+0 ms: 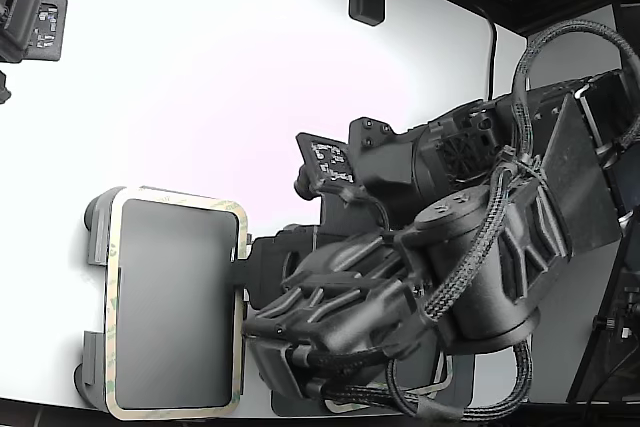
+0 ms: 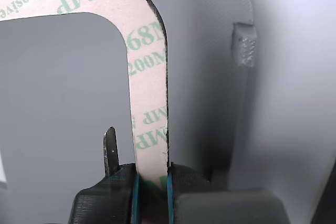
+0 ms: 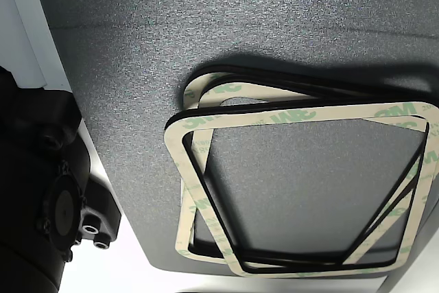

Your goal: Grab top frame and put it into gray box.

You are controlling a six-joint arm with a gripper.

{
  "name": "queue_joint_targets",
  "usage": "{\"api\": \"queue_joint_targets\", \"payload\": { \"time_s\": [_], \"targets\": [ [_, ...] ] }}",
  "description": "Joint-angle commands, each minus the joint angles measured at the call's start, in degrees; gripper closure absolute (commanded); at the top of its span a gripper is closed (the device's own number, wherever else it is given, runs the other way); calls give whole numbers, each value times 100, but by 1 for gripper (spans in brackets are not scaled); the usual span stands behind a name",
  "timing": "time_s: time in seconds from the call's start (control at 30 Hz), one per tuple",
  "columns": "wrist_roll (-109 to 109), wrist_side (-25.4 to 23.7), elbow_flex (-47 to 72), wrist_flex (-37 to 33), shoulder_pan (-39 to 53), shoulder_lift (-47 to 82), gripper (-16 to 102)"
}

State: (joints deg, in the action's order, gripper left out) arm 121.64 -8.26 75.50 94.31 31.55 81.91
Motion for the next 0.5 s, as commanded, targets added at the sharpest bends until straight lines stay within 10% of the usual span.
{"api": "queue_joint_targets", "payload": {
  "time_s": [0.0,0.47],
  "targets": [
    [0,132,-141,44,-105,70,98],
    [0,703,-264,35,-396,-176,98]
  ]
}}
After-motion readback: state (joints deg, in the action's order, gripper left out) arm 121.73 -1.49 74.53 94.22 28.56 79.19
